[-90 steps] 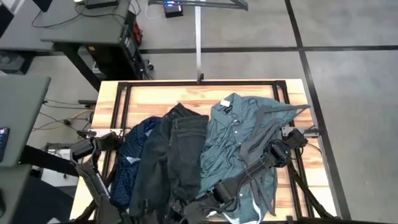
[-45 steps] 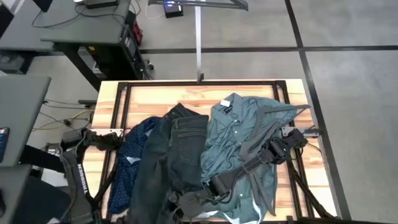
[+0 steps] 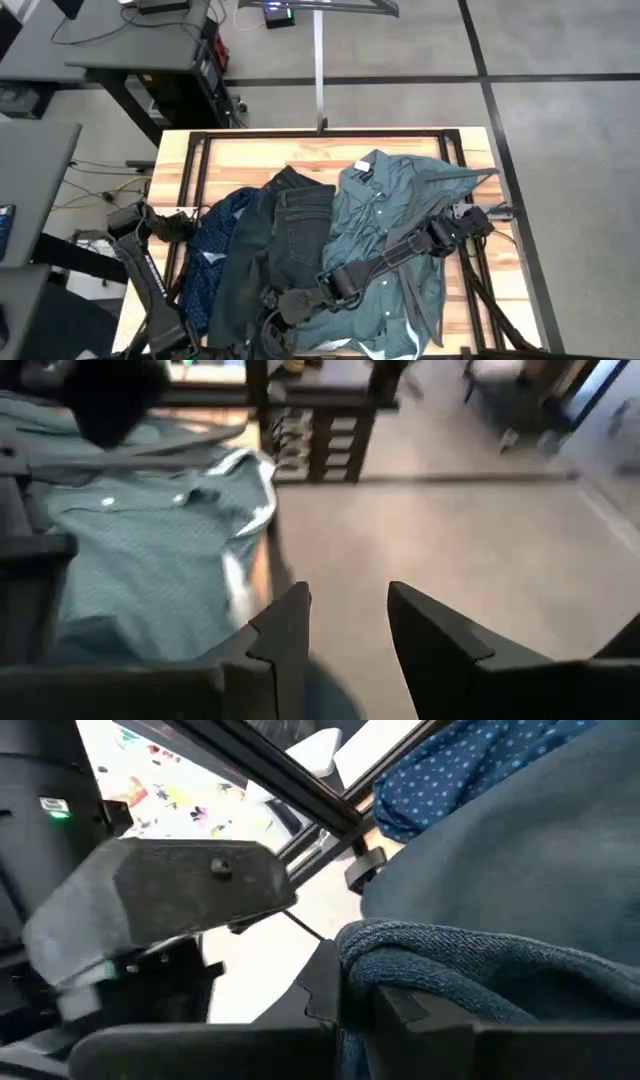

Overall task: Hang clothes
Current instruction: Hang the black pants on the rack

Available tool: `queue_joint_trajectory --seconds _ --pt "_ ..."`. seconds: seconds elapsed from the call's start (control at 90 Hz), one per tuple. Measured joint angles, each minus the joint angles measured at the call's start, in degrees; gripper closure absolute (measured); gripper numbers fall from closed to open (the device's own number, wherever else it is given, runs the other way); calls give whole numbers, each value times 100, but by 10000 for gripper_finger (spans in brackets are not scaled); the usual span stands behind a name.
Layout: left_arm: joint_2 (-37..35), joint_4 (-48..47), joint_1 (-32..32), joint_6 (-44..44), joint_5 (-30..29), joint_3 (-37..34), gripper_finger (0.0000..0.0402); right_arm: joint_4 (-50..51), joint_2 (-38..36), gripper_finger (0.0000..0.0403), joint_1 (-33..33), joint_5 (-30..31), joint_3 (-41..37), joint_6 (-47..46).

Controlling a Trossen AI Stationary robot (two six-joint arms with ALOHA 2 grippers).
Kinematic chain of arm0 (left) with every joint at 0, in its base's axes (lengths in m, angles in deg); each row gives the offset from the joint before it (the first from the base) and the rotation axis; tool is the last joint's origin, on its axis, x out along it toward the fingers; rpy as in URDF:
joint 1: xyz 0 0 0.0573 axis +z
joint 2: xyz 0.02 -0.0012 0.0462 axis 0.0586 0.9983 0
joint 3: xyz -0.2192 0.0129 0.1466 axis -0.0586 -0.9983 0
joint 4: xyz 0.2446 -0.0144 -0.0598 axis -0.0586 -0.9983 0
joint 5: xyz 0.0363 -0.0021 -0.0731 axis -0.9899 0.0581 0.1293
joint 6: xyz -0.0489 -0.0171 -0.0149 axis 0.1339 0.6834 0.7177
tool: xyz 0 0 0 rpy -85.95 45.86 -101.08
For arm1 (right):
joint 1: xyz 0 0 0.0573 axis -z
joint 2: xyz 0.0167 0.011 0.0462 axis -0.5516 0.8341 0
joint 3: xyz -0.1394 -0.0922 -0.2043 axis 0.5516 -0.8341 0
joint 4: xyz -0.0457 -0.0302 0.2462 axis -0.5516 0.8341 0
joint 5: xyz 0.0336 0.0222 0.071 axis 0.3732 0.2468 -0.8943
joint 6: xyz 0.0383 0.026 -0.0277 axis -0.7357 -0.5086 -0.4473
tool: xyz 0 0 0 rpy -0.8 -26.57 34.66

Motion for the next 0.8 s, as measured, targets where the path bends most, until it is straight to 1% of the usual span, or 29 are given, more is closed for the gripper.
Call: queue_joint_trajectory --seconds 0.133,0.344,0.489,0.556,0.656,0.744,0.8 --pt "4 -671 115 44 151 -7 281 134 2 397 10 0 0 -160" --pt "232 -855 162 -193 41 -16 281 376 2 396 63 11 0 -260" --pt "399 -1138 139 -87 230 -16 281 499 2 384 58 14 0 -455" --pt "466 -1411 121 232 387 -16 281 450 2 376 57 14 3 -441" --pt "606 -2094 79 1033 786 -14 281 319 9 365 59 8 52 -308" --pt "689 -2642 -22 1709 892 -33 281 282 -10 361 59 -2 55 -291" --pt "693 -2754 -120 2062 871 -105 281 277 -13 360 45 -56 55 -281"
